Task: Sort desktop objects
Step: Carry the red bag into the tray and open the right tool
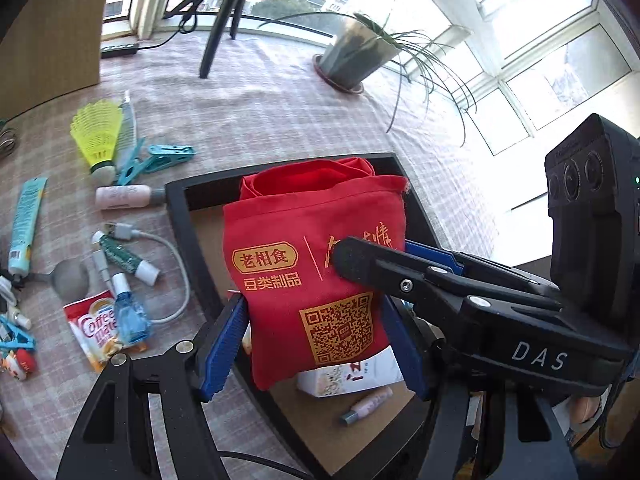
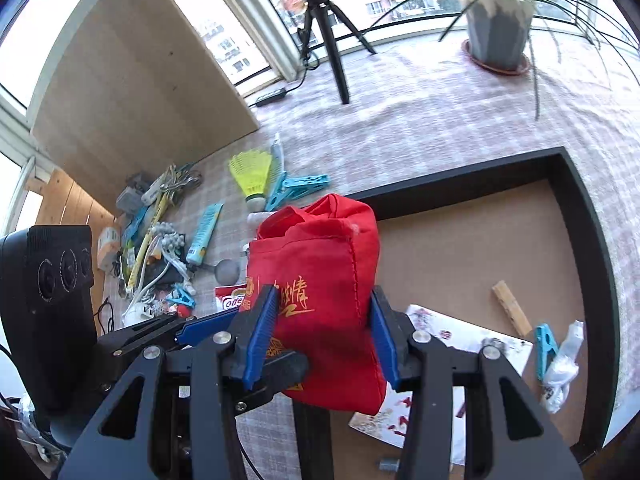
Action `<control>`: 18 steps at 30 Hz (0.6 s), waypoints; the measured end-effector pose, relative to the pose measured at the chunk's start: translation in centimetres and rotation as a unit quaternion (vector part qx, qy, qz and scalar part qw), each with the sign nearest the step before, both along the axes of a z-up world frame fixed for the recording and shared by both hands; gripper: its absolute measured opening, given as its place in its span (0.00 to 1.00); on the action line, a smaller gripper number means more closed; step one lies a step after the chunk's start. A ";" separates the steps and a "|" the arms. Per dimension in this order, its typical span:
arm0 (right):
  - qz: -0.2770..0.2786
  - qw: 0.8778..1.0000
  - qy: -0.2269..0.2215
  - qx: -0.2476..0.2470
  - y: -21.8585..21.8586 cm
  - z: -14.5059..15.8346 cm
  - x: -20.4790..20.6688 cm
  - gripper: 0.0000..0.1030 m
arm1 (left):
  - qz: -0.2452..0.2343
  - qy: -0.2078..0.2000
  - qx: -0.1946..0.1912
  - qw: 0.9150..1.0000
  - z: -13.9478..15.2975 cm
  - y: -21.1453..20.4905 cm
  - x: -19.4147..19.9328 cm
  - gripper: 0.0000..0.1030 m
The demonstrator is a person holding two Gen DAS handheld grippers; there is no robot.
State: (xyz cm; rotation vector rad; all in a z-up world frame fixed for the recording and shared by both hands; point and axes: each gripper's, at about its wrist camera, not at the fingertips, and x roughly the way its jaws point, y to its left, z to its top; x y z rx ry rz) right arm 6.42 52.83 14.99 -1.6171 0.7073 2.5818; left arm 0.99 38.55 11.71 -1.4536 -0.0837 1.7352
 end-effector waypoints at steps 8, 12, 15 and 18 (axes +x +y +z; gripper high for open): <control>-0.045 0.999 0.000 0.005 4.6 0.8 2.1 0.44 | -0.054 0.026 0.004 0.998 2.3 4.6 2.4 0.63; -0.066 0.998 0.009 0.019 5.7 1.7 2.7 0.44 | -0.068 0.043 0.005 0.997 3.3 5.3 3.2 0.63; -0.065 0.998 0.014 0.019 5.9 2.2 2.7 0.44 | -0.065 0.040 0.007 0.997 3.3 4.7 3.2 0.63; -0.058 0.998 0.019 0.021 5.4 2.5 2.4 0.44 | -0.052 0.038 0.002 0.998 2.9 3.7 2.8 0.63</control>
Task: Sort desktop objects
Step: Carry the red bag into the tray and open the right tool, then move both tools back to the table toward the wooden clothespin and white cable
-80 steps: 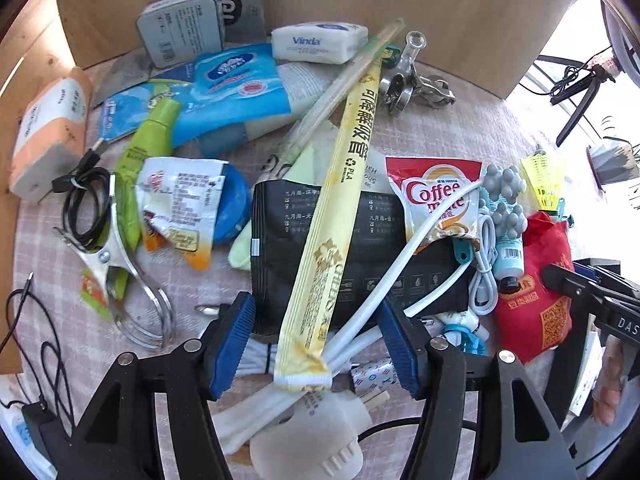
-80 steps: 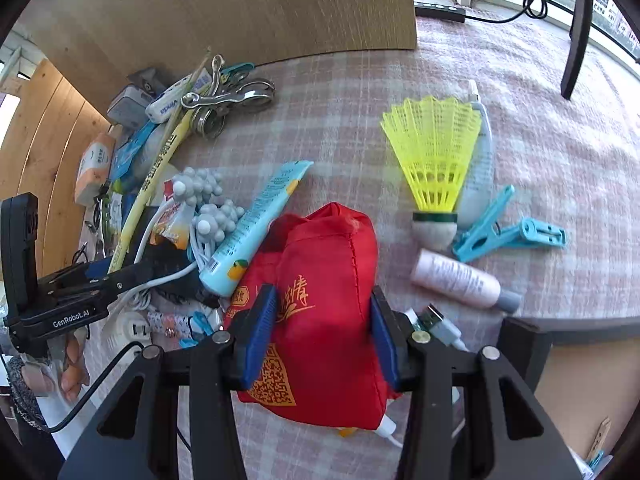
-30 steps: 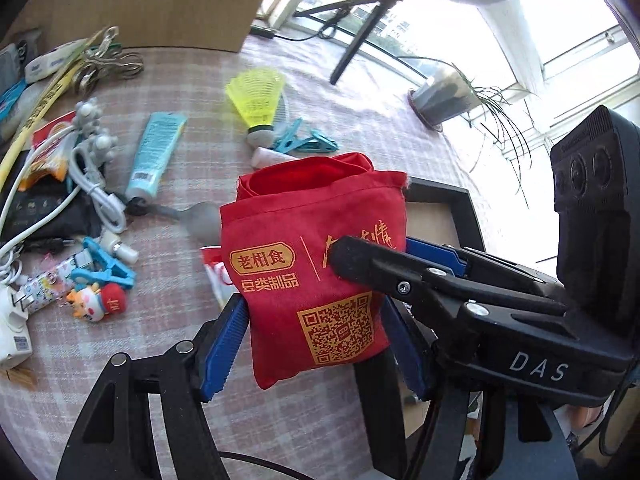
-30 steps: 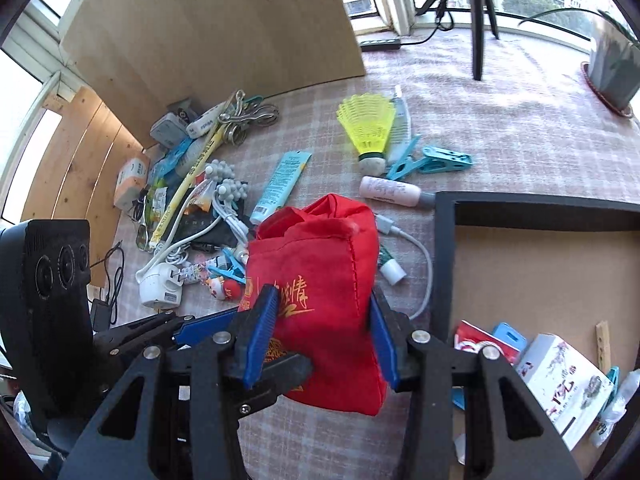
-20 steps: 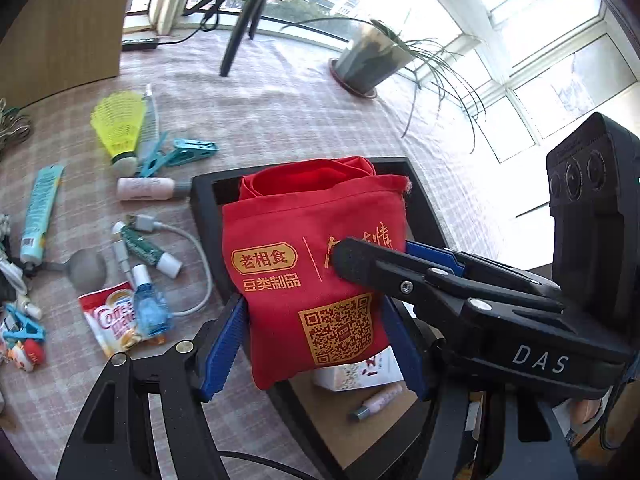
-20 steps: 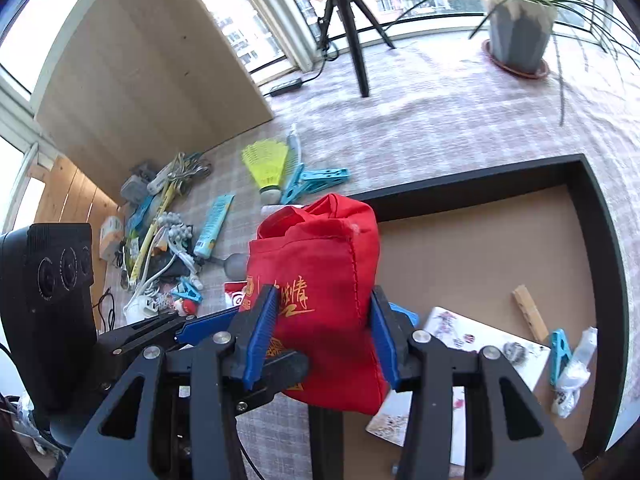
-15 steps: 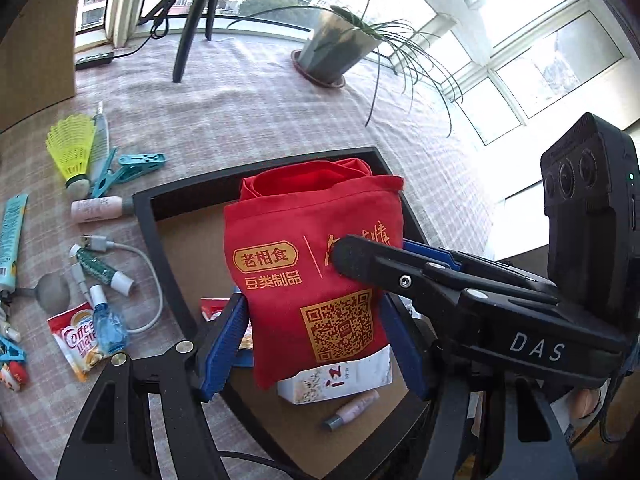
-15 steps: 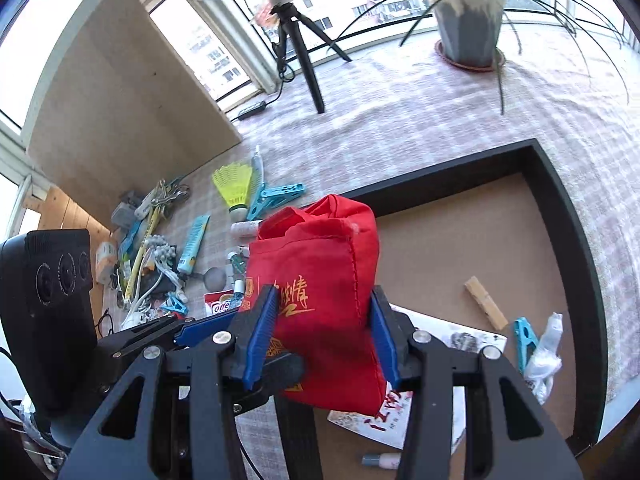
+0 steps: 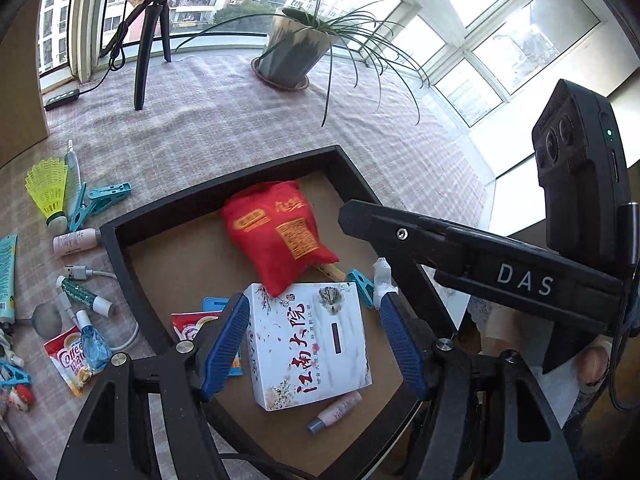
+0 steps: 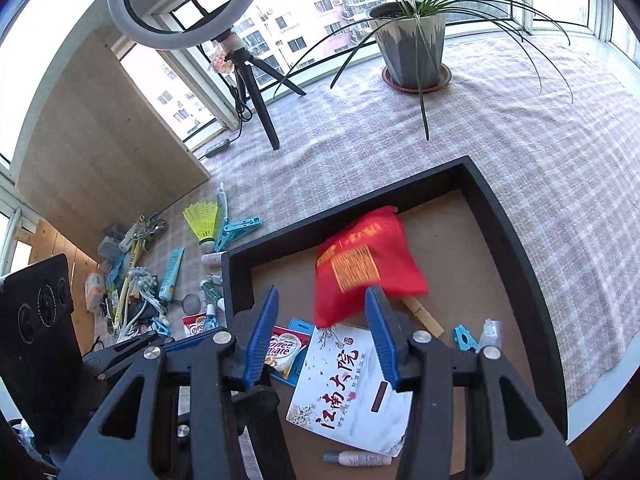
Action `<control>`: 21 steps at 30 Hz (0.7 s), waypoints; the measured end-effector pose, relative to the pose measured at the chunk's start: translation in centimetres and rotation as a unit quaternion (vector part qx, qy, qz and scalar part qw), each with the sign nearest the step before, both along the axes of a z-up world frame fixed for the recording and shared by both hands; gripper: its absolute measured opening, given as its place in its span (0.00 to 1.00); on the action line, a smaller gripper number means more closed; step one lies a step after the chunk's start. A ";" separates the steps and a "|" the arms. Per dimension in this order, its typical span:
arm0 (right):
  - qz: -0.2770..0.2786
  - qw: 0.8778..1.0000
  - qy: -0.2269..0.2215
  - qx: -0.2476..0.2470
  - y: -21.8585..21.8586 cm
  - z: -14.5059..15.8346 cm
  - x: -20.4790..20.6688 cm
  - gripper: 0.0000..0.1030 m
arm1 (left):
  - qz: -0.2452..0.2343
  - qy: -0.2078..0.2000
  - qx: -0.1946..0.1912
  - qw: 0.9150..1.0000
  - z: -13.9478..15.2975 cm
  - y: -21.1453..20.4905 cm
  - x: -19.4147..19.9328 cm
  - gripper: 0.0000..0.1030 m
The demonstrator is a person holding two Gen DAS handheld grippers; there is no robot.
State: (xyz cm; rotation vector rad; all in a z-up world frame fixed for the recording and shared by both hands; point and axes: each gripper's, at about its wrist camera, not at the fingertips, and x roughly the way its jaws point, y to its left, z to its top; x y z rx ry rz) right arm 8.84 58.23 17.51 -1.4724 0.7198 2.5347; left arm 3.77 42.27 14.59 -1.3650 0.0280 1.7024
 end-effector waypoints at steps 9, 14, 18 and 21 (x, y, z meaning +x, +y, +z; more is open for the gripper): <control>0.061 0.998 -0.002 0.007 -4.2 -0.3 -2.7 0.44 | 0.072 0.017 -0.030 0.997 -0.8 -6.0 -2.7 0.63; 0.105 0.994 -0.006 0.009 -7.5 -0.8 -4.6 0.44 | 0.125 0.036 -0.056 0.990 -1.8 -11.2 -3.7 0.63; 0.144 0.989 -0.011 0.012 -10.6 -1.4 -6.2 0.44 | 0.175 0.033 -0.081 0.981 -3.1 -16.6 -4.0 0.63; 0.175 0.984 -0.015 0.016 -13.2 -1.8 -7.3 0.44 | 0.225 0.025 -0.097 0.969 -4.1 -21.3 -3.8 0.63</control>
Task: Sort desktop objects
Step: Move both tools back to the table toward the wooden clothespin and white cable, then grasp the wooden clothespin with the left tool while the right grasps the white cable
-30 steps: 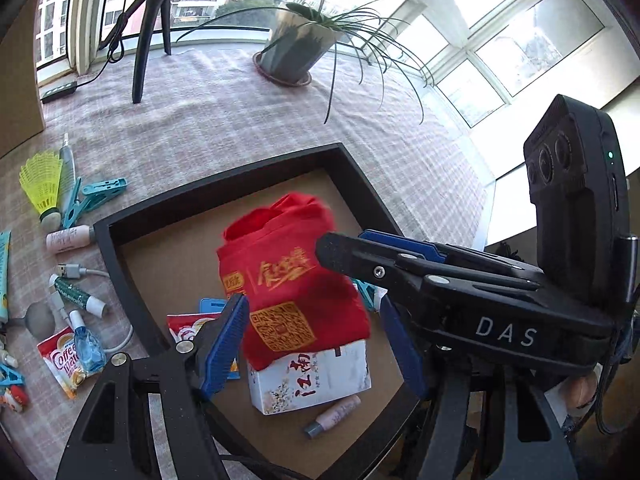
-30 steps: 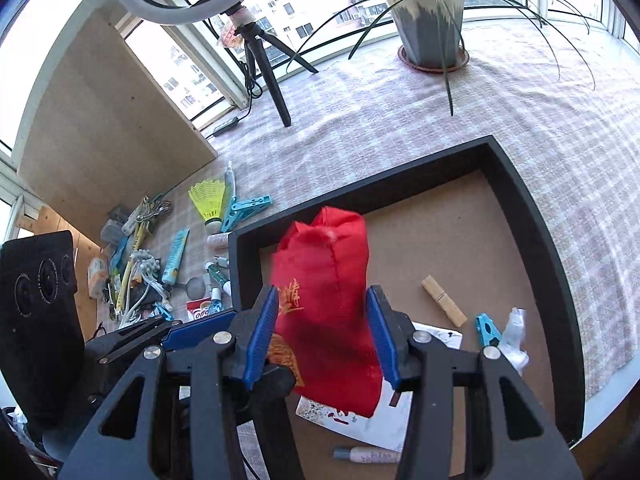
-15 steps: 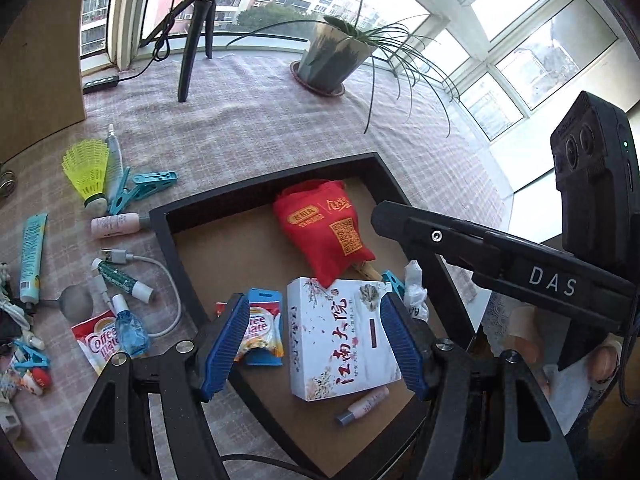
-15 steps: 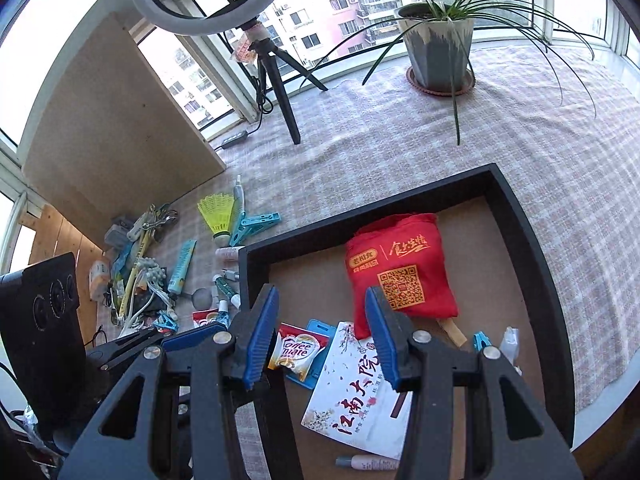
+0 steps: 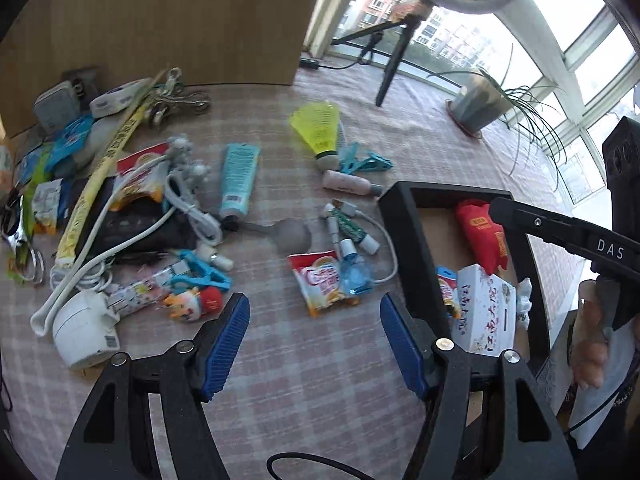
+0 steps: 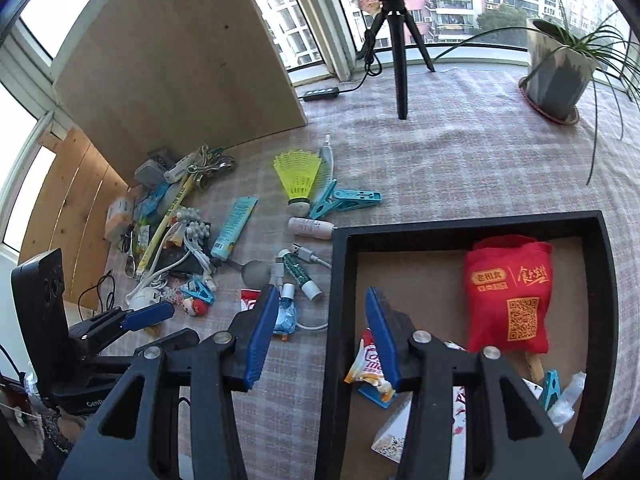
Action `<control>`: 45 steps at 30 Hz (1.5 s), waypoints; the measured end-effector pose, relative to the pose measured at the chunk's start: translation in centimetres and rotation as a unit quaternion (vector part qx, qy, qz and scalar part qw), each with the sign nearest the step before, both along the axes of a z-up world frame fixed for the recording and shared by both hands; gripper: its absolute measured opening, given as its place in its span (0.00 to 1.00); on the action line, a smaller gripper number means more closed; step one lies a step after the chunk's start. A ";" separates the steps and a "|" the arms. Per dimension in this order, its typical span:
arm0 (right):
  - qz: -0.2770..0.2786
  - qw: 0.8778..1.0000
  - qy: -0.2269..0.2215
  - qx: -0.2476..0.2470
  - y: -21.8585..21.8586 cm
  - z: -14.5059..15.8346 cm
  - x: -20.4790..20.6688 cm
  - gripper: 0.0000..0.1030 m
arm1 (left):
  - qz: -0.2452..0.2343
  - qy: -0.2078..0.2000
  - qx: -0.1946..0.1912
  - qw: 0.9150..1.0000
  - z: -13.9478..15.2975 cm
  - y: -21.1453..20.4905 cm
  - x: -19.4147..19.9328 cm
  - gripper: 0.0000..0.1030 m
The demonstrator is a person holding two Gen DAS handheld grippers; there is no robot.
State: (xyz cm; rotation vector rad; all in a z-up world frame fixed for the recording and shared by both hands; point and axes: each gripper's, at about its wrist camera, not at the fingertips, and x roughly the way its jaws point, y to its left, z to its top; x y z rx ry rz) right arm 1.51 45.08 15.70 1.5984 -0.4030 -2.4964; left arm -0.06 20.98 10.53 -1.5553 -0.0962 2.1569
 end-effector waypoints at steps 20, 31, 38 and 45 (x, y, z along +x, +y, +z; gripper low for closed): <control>0.247 0.965 -0.036 0.079 -18.2 -5.6 -8.5 0.42 | 0.259 -0.077 -0.040 0.962 -7.5 -15.1 3.3 0.63; 0.267 0.958 -0.056 0.090 -20.8 -7.8 -10.7 0.42 | 0.298 -0.075 -0.057 0.950 -8.9 -14.7 2.0 0.62; 0.271 0.955 -0.070 0.099 -22.0 -9.0 -11.9 0.37 | 0.299 -0.066 -0.083 0.948 -9.0 -15.6 2.8 0.27; 0.266 0.954 -0.091 0.106 -22.5 -10.7 -12.4 0.26 | 0.306 -0.068 -0.079 0.946 -9.1 -17.4 4.0 0.13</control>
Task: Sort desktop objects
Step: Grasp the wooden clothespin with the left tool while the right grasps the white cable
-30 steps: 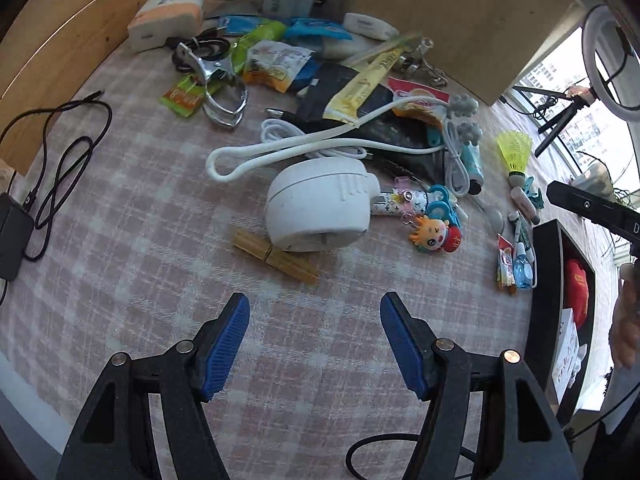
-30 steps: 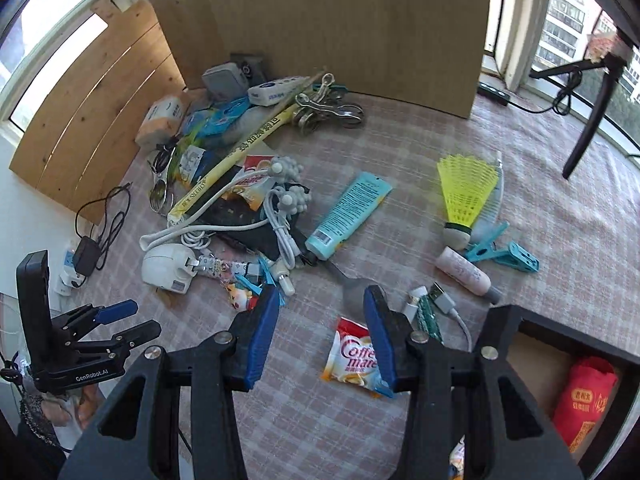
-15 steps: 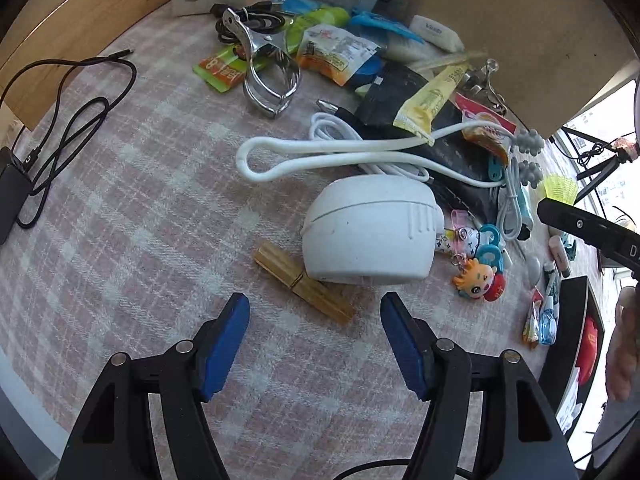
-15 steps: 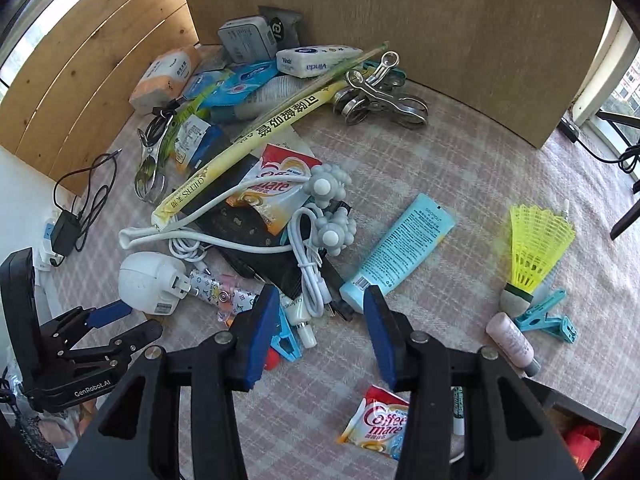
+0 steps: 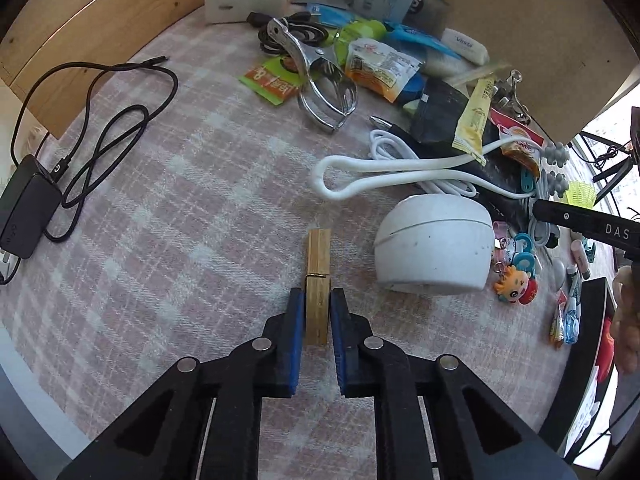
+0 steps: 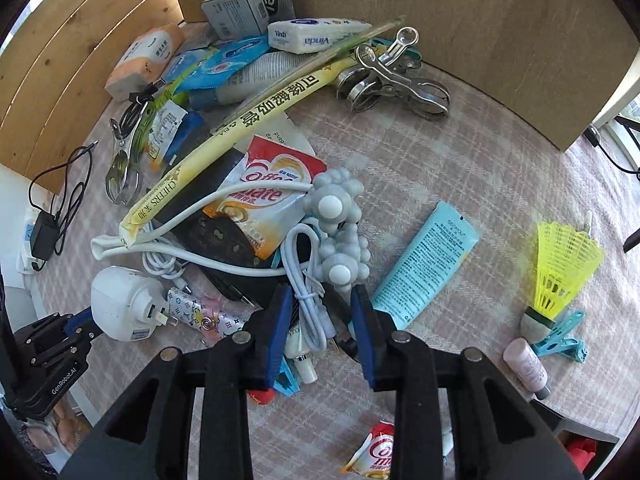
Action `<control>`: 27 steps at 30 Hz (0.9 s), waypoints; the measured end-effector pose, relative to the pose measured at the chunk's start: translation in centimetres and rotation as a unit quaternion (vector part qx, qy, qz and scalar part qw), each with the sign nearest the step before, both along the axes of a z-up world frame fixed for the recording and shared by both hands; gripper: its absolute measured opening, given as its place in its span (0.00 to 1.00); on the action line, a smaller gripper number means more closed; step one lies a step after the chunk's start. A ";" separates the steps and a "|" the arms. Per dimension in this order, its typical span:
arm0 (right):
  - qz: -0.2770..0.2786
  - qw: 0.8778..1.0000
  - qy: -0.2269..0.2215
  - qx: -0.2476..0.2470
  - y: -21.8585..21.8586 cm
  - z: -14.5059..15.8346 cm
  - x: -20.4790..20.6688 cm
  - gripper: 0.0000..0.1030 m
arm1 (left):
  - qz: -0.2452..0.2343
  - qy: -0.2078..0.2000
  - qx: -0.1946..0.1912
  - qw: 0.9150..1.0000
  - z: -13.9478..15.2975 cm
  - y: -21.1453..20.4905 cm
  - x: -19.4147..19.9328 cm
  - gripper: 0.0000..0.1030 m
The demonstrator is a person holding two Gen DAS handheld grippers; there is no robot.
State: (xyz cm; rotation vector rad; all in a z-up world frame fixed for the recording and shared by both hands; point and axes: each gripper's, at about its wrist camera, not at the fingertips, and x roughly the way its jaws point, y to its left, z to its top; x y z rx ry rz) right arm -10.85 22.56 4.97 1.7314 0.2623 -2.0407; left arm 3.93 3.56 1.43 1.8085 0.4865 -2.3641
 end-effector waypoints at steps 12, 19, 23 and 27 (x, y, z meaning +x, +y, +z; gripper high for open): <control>-0.065 0.996 -0.009 -0.057 2.7 0.1 2.7 0.13 | 0.011 0.007 0.018 1.000 -0.1 0.8 1.2 0.12; -0.077 0.995 -0.015 -0.063 4.7 0.8 5.6 0.12 | 0.011 0.015 0.025 1.000 0.0 0.6 2.9 0.11; -0.065 0.995 -0.016 -0.069 5.6 1.0 7.5 0.12 | 0.009 0.015 0.028 0.999 0.3 -1.0 2.8 0.11; -0.057 0.996 -0.027 -0.064 6.0 -0.1 9.0 0.13 | 0.006 0.013 0.031 0.999 0.4 -1.6 2.8 0.11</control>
